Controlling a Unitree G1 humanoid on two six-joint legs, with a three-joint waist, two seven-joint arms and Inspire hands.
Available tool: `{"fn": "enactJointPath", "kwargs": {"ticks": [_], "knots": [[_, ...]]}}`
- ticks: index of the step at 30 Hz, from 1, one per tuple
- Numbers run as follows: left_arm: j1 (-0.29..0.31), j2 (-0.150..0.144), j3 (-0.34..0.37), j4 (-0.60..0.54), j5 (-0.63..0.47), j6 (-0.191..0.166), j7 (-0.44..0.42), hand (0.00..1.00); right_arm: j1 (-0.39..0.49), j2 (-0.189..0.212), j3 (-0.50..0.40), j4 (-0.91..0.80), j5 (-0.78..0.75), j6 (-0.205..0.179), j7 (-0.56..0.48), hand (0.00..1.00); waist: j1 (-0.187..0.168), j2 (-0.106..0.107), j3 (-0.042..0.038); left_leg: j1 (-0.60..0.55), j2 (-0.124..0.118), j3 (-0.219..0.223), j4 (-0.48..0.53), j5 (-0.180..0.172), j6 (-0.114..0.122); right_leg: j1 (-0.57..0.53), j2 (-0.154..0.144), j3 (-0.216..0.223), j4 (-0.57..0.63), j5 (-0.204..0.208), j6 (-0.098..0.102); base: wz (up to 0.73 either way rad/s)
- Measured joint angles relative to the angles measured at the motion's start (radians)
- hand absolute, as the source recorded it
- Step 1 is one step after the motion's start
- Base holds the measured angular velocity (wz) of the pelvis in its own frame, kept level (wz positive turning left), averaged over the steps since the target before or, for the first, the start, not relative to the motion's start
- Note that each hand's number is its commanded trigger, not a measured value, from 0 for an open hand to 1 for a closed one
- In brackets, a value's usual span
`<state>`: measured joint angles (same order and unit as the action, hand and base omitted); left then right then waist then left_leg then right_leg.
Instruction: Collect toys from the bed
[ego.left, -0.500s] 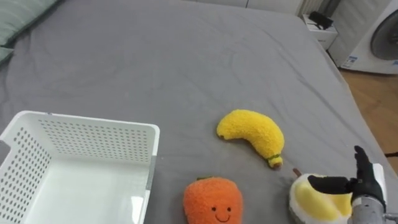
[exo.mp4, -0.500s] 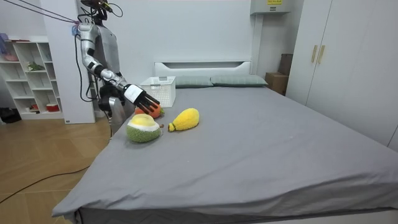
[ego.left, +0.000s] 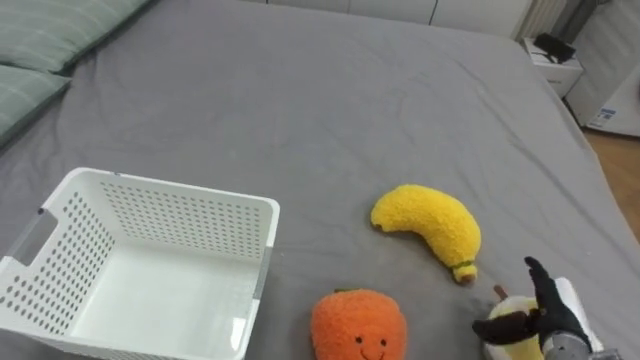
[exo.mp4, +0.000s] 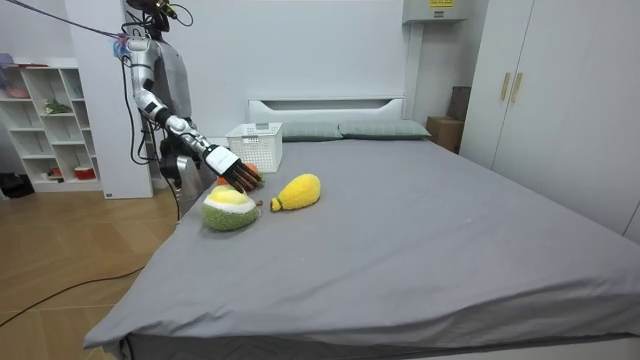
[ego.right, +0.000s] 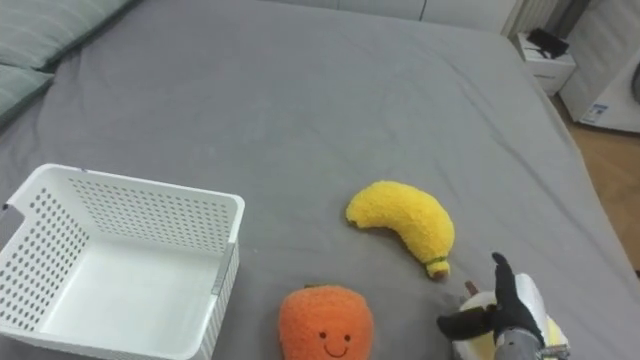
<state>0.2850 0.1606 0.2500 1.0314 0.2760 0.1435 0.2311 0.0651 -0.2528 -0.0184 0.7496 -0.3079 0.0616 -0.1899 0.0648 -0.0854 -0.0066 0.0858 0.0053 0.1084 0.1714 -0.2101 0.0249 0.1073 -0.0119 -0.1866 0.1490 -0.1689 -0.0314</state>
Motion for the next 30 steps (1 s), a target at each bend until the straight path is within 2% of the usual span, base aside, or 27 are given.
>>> {"fn": "enactJointPath", "kwargs": {"ticks": [7, 12, 20, 21, 22, 23, 30], "knots": [[-0.018, 0.004, -0.001, -0.002, 0.001, 0.012, 0.001, 0.00, -0.042, -0.012, 0.036, 0.190, -0.052, -0.001, 0.022, 0.00, 0.009, -0.017, 0.0045, -0.006, -0.004, -0.030, 0.008, 0.000, 0.001, 0.017, -0.003, -0.032, -0.013, 0.001, 0.002, 0.13], [-0.027, 0.008, -0.015, -0.014, 0.001, 0.014, 0.000, 0.00, -0.045, -0.020, 0.038, 0.236, -0.062, 0.004, 0.031, 0.00, 0.023, -0.022, 0.0046, -0.005, -0.005, -0.033, 0.014, 0.000, 0.001, 0.021, -0.004, -0.036, -0.013, 0.001, 0.002, 0.02], [-0.031, 0.009, -0.016, -0.008, 0.003, 0.029, -0.003, 0.00, -0.034, -0.021, 0.038, 0.265, -0.201, 0.011, 0.029, 0.00, 0.025, -0.020, 0.0036, -0.005, -0.006, -0.041, 0.017, 0.000, 0.001, 0.020, -0.004, -0.039, -0.014, 0.001, 0.002, 0.02], [-0.032, 0.009, -0.016, -0.008, 0.005, 0.030, -0.005, 0.00, -0.035, -0.021, 0.038, 0.265, -0.218, 0.019, 0.030, 0.15, 0.026, -0.020, 0.0033, -0.004, -0.006, -0.041, 0.018, 0.000, 0.001, 0.020, -0.004, -0.039, -0.014, 0.001, 0.001, 0.00], [-0.031, 0.009, -0.016, -0.007, 0.010, 0.031, -0.007, 0.00, -0.035, -0.021, 0.038, 0.265, -0.230, 0.023, 0.030, 0.67, 0.028, -0.019, 0.0031, -0.004, -0.006, -0.041, 0.018, 0.000, 0.001, 0.020, -0.004, -0.039, -0.014, 0.001, 0.001, 0.00], [-0.032, 0.009, -0.016, -0.007, 0.011, 0.031, -0.007, 0.00, -0.035, -0.021, 0.038, 0.266, -0.236, 0.025, 0.030, 1.00, 0.029, -0.019, 0.0030, -0.004, -0.006, -0.041, 0.018, 0.000, 0.001, 0.020, -0.004, -0.039, -0.014, 0.001, 0.001, 0.00], [-0.040, 0.009, -0.014, 0.012, 0.041, 0.031, -0.007, 0.00, -0.036, -0.034, 0.036, 0.281, -0.297, 0.029, 0.005, 1.00, 0.036, -0.017, 0.0016, -0.003, -0.005, -0.041, 0.018, 0.000, 0.001, 0.024, -0.003, -0.039, -0.011, 0.002, 0.001, 0.00]]}}
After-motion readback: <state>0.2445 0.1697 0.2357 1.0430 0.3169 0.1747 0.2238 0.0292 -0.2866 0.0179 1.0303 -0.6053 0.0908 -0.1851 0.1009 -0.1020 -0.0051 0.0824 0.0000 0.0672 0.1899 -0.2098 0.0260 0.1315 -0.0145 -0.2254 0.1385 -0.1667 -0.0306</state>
